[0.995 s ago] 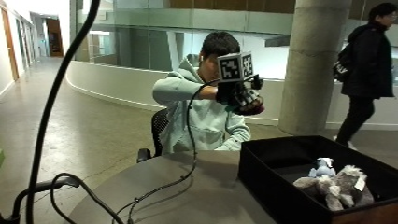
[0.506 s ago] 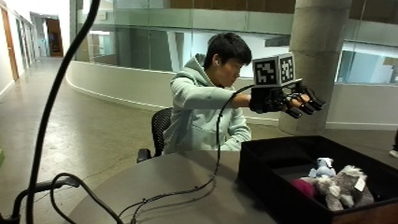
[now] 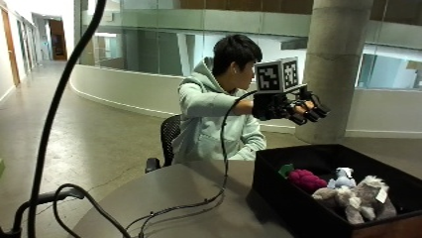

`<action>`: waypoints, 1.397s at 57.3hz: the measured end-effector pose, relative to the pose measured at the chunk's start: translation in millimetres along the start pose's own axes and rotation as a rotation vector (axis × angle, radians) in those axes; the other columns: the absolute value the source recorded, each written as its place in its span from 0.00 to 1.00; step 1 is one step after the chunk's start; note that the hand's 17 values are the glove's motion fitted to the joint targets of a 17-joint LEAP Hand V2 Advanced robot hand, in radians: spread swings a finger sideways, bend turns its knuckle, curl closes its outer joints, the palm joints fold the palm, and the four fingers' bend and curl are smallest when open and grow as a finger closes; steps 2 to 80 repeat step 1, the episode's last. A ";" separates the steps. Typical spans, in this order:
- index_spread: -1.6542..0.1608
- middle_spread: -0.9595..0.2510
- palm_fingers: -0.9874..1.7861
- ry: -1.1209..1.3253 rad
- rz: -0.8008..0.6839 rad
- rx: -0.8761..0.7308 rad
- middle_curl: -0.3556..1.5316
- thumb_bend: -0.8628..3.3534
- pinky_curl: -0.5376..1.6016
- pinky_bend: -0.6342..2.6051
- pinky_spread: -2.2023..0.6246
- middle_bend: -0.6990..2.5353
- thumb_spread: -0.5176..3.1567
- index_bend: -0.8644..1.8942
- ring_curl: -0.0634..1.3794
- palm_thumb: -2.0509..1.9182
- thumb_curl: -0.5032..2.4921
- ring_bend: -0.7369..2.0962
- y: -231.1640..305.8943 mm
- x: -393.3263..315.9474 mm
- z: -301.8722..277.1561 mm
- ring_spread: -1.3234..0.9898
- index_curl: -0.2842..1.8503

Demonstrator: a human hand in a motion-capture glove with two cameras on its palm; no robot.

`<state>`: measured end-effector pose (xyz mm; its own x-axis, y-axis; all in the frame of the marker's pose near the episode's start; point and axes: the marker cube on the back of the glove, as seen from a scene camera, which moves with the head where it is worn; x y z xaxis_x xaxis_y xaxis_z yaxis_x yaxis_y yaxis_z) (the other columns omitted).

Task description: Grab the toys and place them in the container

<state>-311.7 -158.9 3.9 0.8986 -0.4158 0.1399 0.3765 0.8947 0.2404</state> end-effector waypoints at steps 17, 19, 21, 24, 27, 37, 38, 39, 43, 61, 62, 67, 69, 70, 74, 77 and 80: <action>0.77 0.77 0.31 -0.001 0.001 0.001 0.39 0.20 0.41 0.40 0.77 0.26 0.48 0.36 0.22 0.54 0.30 0.36 0.5 1.8 -0.5 0.52 0.32; 0.77 0.77 0.31 -0.001 0.001 0.001 0.39 0.20 0.41 0.40 0.77 0.26 0.48 0.36 0.22 0.54 0.30 0.36 0.5 1.8 -0.5 0.52 0.32; 0.77 0.77 0.31 -0.001 0.001 0.001 0.39 0.20 0.41 0.40 0.77 0.26 0.48 0.36 0.22 0.54 0.30 0.36 0.5 1.8 -0.5 0.52 0.32; 0.77 0.77 0.31 -0.001 0.001 0.001 0.39 0.20 0.41 0.40 0.77 0.26 0.48 0.36 0.22 0.54 0.30 0.36 0.5 1.8 -0.5 0.52 0.32; 0.77 0.77 0.31 -0.001 0.001 0.001 0.39 0.20 0.41 0.40 0.77 0.26 0.48 0.36 0.22 0.54 0.30 0.36 0.5 1.8 -0.5 0.52 0.32; 0.77 0.77 0.31 -0.001 0.001 0.001 0.39 0.20 0.41 0.40 0.77 0.26 0.48 0.36 0.22 0.54 0.30 0.36 0.5 1.8 -0.5 0.52 0.32; 0.77 0.77 0.31 -0.001 0.001 0.001 0.39 0.20 0.41 0.40 0.77 0.26 0.48 0.36 0.22 0.54 0.30 0.36 0.5 1.8 -0.5 0.52 0.32; 0.77 0.77 0.31 -0.001 0.001 0.001 0.39 0.20 0.41 0.40 0.77 0.26 0.48 0.36 0.22 0.54 0.30 0.36 0.5 1.8 -0.5 0.52 0.32; 0.77 0.77 0.31 -0.001 0.001 0.001 0.39 0.20 0.41 0.40 0.77 0.26 0.48 0.36 0.22 0.54 0.30 0.36 0.5 1.8 -0.5 0.52 0.32; 0.77 0.77 0.31 -0.001 0.001 0.001 0.39 0.20 0.41 0.40 0.77 0.26 0.48 0.36 0.22 0.54 0.30 0.36 0.5 1.8 -0.5 0.52 0.32; 0.77 0.77 0.31 -0.001 0.001 0.001 0.39 0.20 0.41 0.40 0.77 0.26 0.48 0.36 0.22 0.54 0.30 0.36 0.5 1.8 -0.5 0.52 0.32; 0.77 0.77 0.31 -0.001 0.001 0.001 0.39 0.20 0.41 0.40 0.77 0.26 0.48 0.36 0.22 0.54 0.30 0.36 0.5 1.8 -0.5 0.52 0.32; 0.77 0.77 0.31 -0.001 0.001 0.001 0.39 0.20 0.41 0.40 0.77 0.26 0.48 0.36 0.22 0.54 0.30 0.36 0.5 1.8 -0.5 0.52 0.32; 0.77 0.77 0.31 -0.001 0.001 0.001 0.39 0.20 0.41 0.40 0.77 0.26 0.48 0.36 0.22 0.54 0.30 0.36 0.5 1.8 -0.5 0.52 0.32; 0.77 0.77 0.31 -0.001 0.001 0.001 0.39 0.20 0.41 0.40 0.77 0.26 0.48 0.36 0.22 0.54 0.30 0.36 0.5 1.8 -0.5 0.52 0.32; 0.77 0.77 0.31 -0.001 0.001 0.001 0.39 0.20 0.41 0.40 0.77 0.26 0.48 0.36 0.22 0.54 0.30 0.36 0.5 1.8 -0.5 0.52 0.32; 0.77 0.77 0.31 -0.001 0.001 0.001 0.39 0.20 0.41 0.40 0.77 0.26 0.48 0.36 0.22 0.54 0.30 0.36 0.5 1.8 -0.5 0.52 0.32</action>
